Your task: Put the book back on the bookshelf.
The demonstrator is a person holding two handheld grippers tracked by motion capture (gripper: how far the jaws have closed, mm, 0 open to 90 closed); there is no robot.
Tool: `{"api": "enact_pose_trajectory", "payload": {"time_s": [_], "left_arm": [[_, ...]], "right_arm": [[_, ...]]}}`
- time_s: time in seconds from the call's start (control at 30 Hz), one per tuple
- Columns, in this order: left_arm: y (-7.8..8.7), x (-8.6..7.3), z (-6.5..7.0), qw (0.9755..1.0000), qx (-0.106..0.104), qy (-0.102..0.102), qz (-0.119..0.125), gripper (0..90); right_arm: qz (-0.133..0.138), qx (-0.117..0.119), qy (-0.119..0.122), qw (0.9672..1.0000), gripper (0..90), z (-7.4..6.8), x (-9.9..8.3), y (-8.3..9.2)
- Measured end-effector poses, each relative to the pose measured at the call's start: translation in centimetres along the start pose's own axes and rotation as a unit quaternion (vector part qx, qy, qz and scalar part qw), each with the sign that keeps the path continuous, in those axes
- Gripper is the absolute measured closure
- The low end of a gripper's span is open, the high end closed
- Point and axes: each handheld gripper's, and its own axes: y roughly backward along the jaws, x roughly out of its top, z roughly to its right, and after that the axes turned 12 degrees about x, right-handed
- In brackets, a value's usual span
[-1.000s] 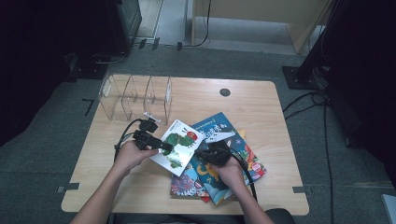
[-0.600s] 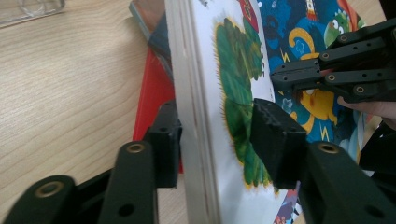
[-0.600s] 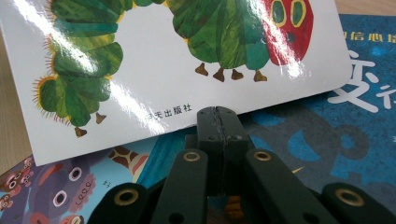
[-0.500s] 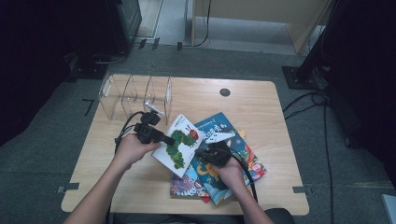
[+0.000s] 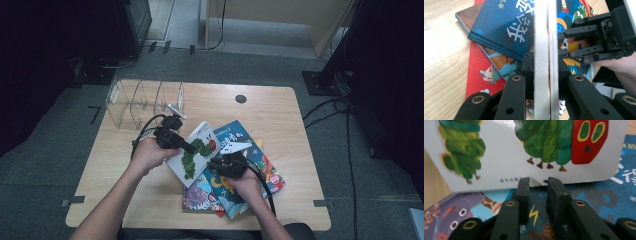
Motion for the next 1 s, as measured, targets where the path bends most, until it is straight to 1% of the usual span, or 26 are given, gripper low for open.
{"api": "enact_pose_trajectory", "payload": {"time_s": [0.03,0.1,0.13,0.2,0.23,0.27,0.33,0.37,0.4,0.47,0.5,0.53,0.6,0.67,0.7,0.73,0.8,0.83,0.87,0.9,0.93,0.97,1.0], "left_arm": [[0.5,0.0,0.3,0.9998,0.018,-0.012,-0.004,76.8],[0.9,-0.2,0.4,0.9993,0.032,-0.019,-0.003,76.8],[1.2,-0.3,0.3,0.9991,0.037,-0.020,-0.002,76.8],[2.0,-0.8,0.0,0.9988,0.043,-0.020,0.008,76.8],[2.0,-0.8,0.0,0.9988,0.043,-0.020,0.008,76.8],[2.7,-1.2,-0.2,0.9986,0.049,-0.018,0.014,76.8],[3.2,-1.6,-0.6,0.9980,0.059,-0.016,0.016,76.7],[3.2,-1.6,-0.6,0.9980,0.059,-0.016,0.016,76.7],[3.8,-2.1,-1.0,0.9971,0.073,-0.009,0.017,76.7],[4.3,-2.5,-1.5,0.9959,0.088,-0.002,0.018,76.7],[4.3,-2.5,-1.5,0.9959,0.088,-0.002,0.018,76.7],[4.8,-2.9,-2.0,0.9950,0.098,0.008,0.020,76.7],[5.1,-3.2,-2.2,0.9946,0.102,0.012,0.020,76.7],[5.6,-3.6,-2.7,0.9933,0.111,0.022,0.021,76.7],[6.1,-3.9,-3.1,0.9924,0.116,0.032,0.022,76.7],[6.1,-3.9,-3.1,0.9924,0.116,0.032,0.022,76.7],[6.7,-4.1,-3.7,0.9909,0.124,0.046,0.024,76.7],[7.1,-4.1,-4.2,0.9890,0.132,0.063,0.025,76.7],[7.4,-4.1,-4.5,0.9876,0.138,0.071,0.025,76.7],[7.4,-4.1,-4.5,0.9876,0.138,0.071,0.025,76.7],[7.7,-3.8,-4.7,0.9859,0.146,0.079,0.025,76.7],[7.8,-3.7,-4.8,0.9848,0.149,0.085,0.026,76.7],[8.0,-3.2,-5.0,0.9829,0.156,0.094,0.025,76.8]], "right_arm": [[-0.009,-0.011,0.016,0.9998,68.2,-0.1,0.0,0.2],[-0.015,-0.022,0.024,0.9994,66.6,-0.1,0.0,0.4],[-0.019,-0.027,0.027,0.9991,65.8,-0.1,0.0,0.5],[-0.024,-0.039,0.030,0.9985,63.6,0.1,0.0,0.8],[-0.024,-0.039,0.030,0.9985,63.6,0.1,0.0,0.8],[-0.023,-0.048,0.031,0.9981,61.9,0.3,-0.1,1.1],[-0.019,-0.052,0.028,0.9981,58.5,0.5,-0.2,1.3],[-0.016,-0.056,0.030,0.9978,56.5,0.7,-0.2,1.4],[-0.016,-0.061,0.032,0.9975,55.8,0.8,-0.3,1.4],[-0.017,-0.066,0.039,0.9969,54.0,1.0,-0.3,1.3],[-0.017,-0.066,0.039,0.9969,54.0,1.0,-0.3,1.3],[-0.018,-0.073,0.049,0.9960,51.9,1.0,-0.4,1.2],[-0.015,-0.076,0.054,0.9955,50.2,1.0,-0.4,1.2],[-0.012,-0.075,0.055,0.9956,49.4,1.2,-0.5,1.2],[-0.010,-0.073,0.052,0.9959,49.2,1.3,-0.5,1.2],[-0.010,-0.073,0.052,0.9959,49.2,1.3,-0.5,1.2],[-0.009,-0.073,0.053,0.9959,48.9,1.4,-0.4,1.2],[-0.008,-0.073,0.051,0.9960,48.8,1.5,-0.4,1.1],[-0.007,-0.072,0.051,0.9961,48.7,1.5,-0.4,1.1],[-0.007,-0.072,0.051,0.9961,48.7,1.5,-0.4,1.1],[-0.007,-0.071,0.054,0.9960,48.7,1.6,-0.3,1.0],[-0.007,-0.071,0.051,0.9961,48.7,1.6,-0.3,1.0],[-0.007,-0.071,0.053,0.9961,48.7,1.6,-0.3,1.0]]}}
